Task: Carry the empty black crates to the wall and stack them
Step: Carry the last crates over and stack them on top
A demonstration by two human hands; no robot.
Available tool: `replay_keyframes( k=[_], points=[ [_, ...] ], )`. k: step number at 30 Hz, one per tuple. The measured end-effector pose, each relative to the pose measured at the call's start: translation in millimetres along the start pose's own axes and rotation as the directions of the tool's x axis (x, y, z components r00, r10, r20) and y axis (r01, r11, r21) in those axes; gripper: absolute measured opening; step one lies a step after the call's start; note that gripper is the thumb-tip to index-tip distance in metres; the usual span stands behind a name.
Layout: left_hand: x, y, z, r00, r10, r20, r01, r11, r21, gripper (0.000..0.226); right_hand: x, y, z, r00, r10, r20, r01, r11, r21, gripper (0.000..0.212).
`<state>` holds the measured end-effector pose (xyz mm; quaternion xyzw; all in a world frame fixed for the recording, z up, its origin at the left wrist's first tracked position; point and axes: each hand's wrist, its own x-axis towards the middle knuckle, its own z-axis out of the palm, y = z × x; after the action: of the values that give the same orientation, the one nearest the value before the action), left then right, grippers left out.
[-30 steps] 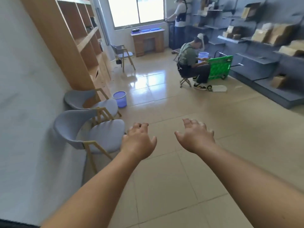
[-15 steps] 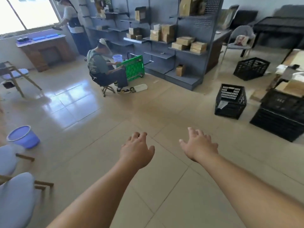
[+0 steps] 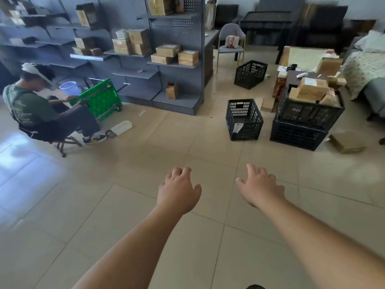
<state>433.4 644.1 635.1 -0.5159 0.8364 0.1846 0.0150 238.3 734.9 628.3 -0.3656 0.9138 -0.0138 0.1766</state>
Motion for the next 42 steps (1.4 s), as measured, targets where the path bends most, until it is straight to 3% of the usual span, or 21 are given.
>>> replay_keyframes(
  k=[9,22,32,42],
  points=[
    [172,23,-18,0.989,0.131,0.068,-0.135,0.989,0.067,0.061,139,-18,-24,0.989,0.145,-0.026,-0.143,0.988,0.06,0.058],
    [429,107,-60,0.998,0.042,0.042,-0.044,0.998,0.048,0.061,418,-53,-112,0.997,0.073,-0.028,-0.07,0.993,0.092,0.052],
    [648,87,-91,0.997,0.053,0.062,-0.056,0.998,0.037,0.061,615,-137,-135,0.995,0.103,-0.011,-0.103,0.994,0.046,0.051],
    [867,71,-143,0.974,0.176,0.144,-0.204,0.956,0.212,0.057,778,-212,-178,0.978,0.204,-0.038,-0.201,0.976,0.083,0.054]
  ],
)
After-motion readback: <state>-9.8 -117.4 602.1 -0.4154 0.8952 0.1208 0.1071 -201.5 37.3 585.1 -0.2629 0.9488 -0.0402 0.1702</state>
